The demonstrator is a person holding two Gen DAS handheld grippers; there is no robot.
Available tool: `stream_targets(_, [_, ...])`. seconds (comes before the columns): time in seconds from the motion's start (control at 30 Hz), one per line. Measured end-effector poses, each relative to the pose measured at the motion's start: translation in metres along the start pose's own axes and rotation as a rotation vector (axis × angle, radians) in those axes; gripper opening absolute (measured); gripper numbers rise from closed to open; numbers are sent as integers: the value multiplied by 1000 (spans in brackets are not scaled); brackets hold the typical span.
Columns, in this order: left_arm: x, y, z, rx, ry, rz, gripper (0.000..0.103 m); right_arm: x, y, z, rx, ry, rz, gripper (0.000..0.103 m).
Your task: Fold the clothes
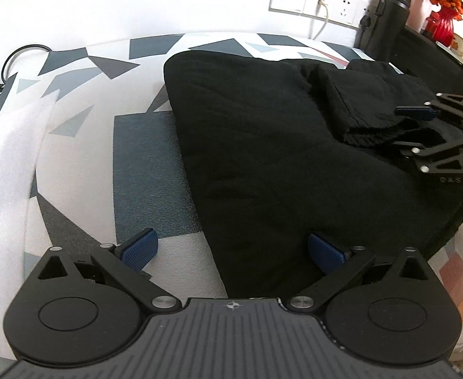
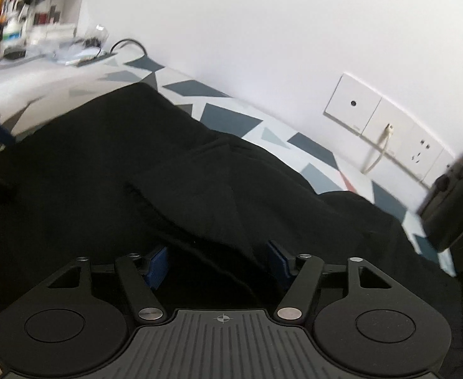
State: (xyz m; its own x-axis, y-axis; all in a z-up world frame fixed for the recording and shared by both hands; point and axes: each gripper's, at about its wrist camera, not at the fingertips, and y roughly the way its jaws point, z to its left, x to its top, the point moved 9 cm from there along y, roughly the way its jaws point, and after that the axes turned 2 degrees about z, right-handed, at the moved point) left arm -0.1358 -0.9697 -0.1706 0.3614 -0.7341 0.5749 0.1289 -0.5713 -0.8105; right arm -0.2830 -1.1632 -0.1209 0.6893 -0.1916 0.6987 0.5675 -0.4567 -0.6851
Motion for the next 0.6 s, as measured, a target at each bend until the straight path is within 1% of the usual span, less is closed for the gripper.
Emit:
stream_targets(0.03, [0,0,0,3,-4,0,103,1,1,-9,15,57,-5,21])
stream_targets(0.07, [0,0,0,6,-8,0,103,2,3,-18,30,117,-12,13])
stream_targets(0.1, [1,1,0,9,-12,2,103,3,4,-28,45,178,-18,8])
stream_targets(0.13, [1,1,0,13,-16,3,103,3,2,-45,55,295,-43,7])
stream_targets(0.17, [1,1,0,17,-21,4,103,-1,1,-65,70,444,-59,7])
stream_targets(0.23, [0,0,-1,22,-28,3,103,-18,6,-105,107,760,-58,9])
stream_targets(0.27, [0,0,-2,25,-32,2,103,-26,10,-117,120,851,-41,11])
stream_targets(0.3, [0,0,-2,28,-35,2,103,-33,13,-126,131,928,-21,16])
stream_targets(0.33, [0,1,-2,31,-35,2,103,-38,15,-132,131,965,-10,26])
stream_targets(0.4, [0,1,-2,33,-34,5,103,-37,12,-137,125,948,-25,34])
stream_targets(0.47, [1,1,-2,32,-32,11,103,-32,7,-138,89,891,-37,35])
stream_targets(0.5, [1,1,-2,32,-32,14,103,-31,5,-139,90,877,-40,36])
stream_targets(0.53, [1,1,-2,32,-33,16,103,-30,3,-140,94,866,-43,36])
stream_targets(0.6, [1,1,-2,34,-34,16,103,-32,-3,-139,139,875,-41,38])
